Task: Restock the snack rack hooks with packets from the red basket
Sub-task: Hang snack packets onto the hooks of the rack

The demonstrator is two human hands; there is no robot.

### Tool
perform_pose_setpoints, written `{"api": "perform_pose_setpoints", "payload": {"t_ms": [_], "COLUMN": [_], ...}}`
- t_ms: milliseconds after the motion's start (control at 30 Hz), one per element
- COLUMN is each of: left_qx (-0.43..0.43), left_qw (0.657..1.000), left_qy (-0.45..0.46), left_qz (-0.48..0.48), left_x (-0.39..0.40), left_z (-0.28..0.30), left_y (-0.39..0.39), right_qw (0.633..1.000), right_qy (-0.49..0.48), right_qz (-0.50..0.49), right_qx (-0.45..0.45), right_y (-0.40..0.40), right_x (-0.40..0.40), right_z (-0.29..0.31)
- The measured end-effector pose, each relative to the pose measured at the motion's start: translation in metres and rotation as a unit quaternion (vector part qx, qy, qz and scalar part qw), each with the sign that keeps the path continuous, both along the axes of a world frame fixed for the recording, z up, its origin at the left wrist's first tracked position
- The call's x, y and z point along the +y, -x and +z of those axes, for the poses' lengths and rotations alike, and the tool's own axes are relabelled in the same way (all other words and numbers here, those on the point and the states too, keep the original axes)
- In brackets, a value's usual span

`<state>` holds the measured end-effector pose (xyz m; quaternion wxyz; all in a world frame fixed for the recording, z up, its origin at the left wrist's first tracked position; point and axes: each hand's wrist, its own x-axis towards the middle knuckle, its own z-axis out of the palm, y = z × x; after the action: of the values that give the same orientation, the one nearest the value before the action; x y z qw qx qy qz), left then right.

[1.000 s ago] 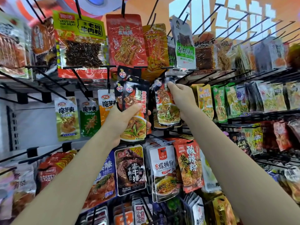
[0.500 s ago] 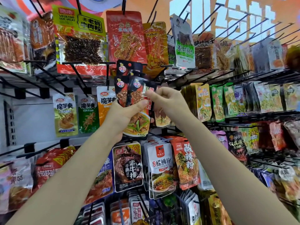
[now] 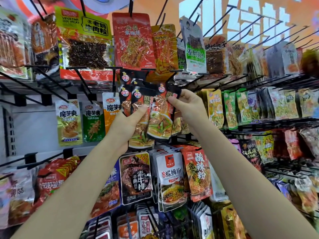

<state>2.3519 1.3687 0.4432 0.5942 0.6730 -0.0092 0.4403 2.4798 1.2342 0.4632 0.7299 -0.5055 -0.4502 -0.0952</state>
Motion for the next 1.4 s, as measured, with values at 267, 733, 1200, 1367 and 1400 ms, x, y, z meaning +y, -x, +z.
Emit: {"api": "perform_pose_setpoints", "payload": {"t_ms": [267,733,1200,1367,1400], "left_qx": [-0.024,-0.024,-0.012,0.030,0.040], "left_qw": [0.999,1.000,1.000,0.999,0.999], "left_qy": [-0.017,-0.014,-0.008,0.021,0.025], "left_qz": [0.012,0.014,-0.007,-0.017,-0.019], "left_x": [0.004,0.008,-0.002,-0.006,-0.006], "left_z": [-0.003,-0.004,0.005,0.005,0.005], "left_y": [-0.002,0.001,-0.001,0.004,0.007], "right_qw": [0.995,0.987,0.994,0.993,0.995], "right_qy": [0.005,-0.006,0.041,0.063,0.045], "right_qz": [-0.064,-0.136,-0.101,-0.080,-0.079], "right_qx": [0.070,0.081,-0.031,-0.060,-0.028], "right_y": [-0.011,-0.008,0.020,0.022,0.017], "right_x": [0.007,0.007,0.006,0.015,0.014], "right_z": [0.022,0.032,0.009,-0.001,0.002]}}
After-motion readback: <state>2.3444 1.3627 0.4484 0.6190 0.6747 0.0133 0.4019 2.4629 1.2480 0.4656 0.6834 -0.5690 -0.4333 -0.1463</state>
